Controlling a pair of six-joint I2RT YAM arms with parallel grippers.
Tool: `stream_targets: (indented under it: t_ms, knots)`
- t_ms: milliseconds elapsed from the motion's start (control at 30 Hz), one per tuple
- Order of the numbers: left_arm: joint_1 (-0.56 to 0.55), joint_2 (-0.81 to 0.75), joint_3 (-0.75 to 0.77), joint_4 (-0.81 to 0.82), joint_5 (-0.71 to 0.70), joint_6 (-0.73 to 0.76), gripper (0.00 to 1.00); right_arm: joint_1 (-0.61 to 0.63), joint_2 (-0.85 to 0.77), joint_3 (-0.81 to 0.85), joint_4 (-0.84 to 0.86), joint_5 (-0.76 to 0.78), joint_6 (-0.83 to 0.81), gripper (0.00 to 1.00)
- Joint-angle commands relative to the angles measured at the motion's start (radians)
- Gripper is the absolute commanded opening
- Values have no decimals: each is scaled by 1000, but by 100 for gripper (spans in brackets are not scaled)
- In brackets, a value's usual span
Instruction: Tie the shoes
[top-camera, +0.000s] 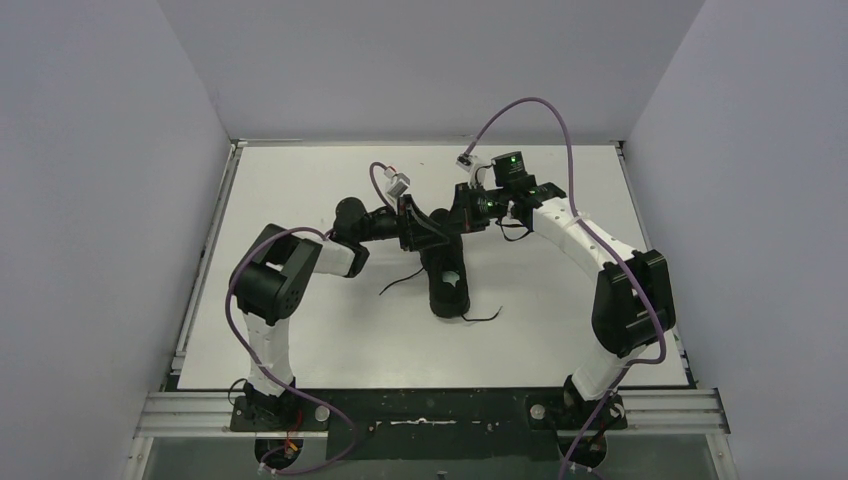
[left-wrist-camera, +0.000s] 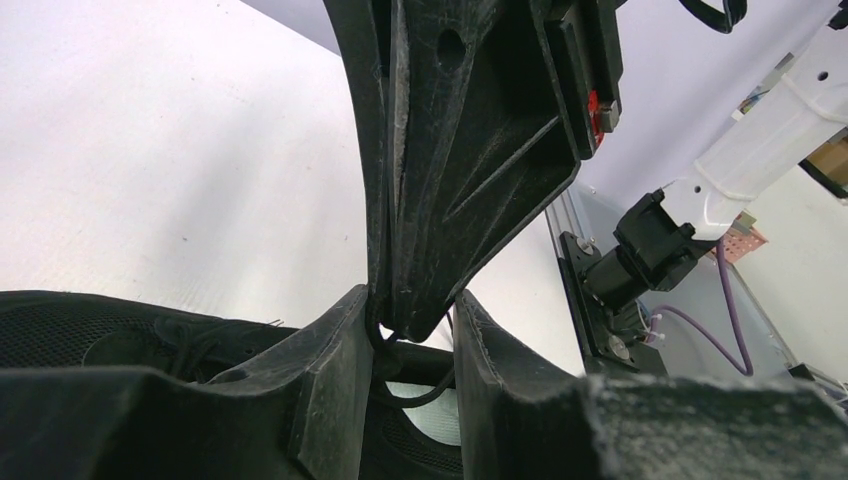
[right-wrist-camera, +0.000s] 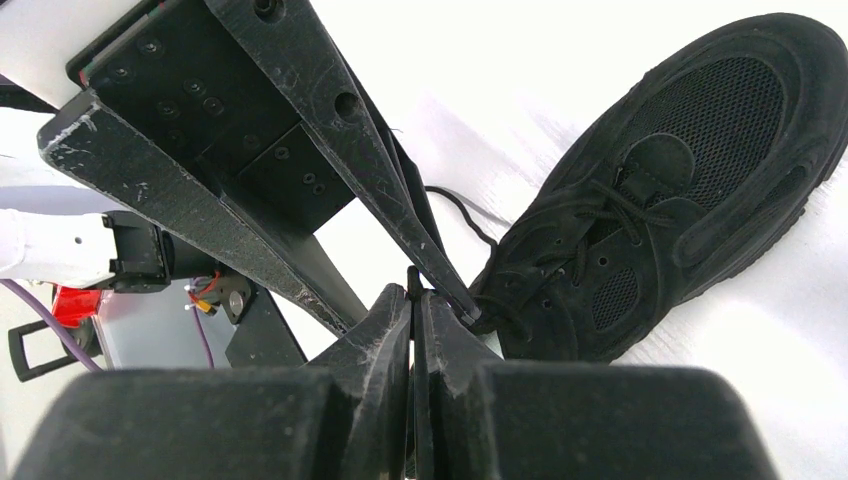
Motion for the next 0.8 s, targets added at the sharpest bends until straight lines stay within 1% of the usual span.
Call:
stream_targets:
  t_ms: [0,133,200,233,267,300,333,367,533,567,600,667,767]
  knots:
    - [-6,-10,45,14,11,28,0,8,-57,18,100,-16,33,0]
    - [-4,-26,35,-33,0,63,0,4,-63,16,107,-9,50,0]
    - [-4,-31,27,-31,2,62,0,3,-63,17,117,-7,64,0]
    - [-6,-31,25,-20,6,54,10,3,-63,18,118,-6,69,0]
    - [-6,-32,19,-11,6,49,26,1,-61,21,118,-6,68,0]
    - [-4,-36,13,-11,-1,52,35,1,-62,22,118,-6,67,0]
    - [-4,-39,7,-9,2,62,38,1,-61,22,118,-7,68,0]
    - [-4,-40,3,-14,3,70,39,1,-59,22,118,-9,67,0]
    - [0,-34,-5,-13,11,83,41,0,-58,21,115,-8,65,0]
    - [2,-32,-6,-11,3,82,39,-1,-58,22,110,-8,61,0]
    - [4,-30,-5,-11,-5,83,35,1,-57,26,102,-9,57,0]
    - [4,-20,11,-19,-7,84,24,1,-57,27,88,-8,47,0]
    - [2,-5,42,-29,-8,82,3,1,-62,21,88,-7,48,0]
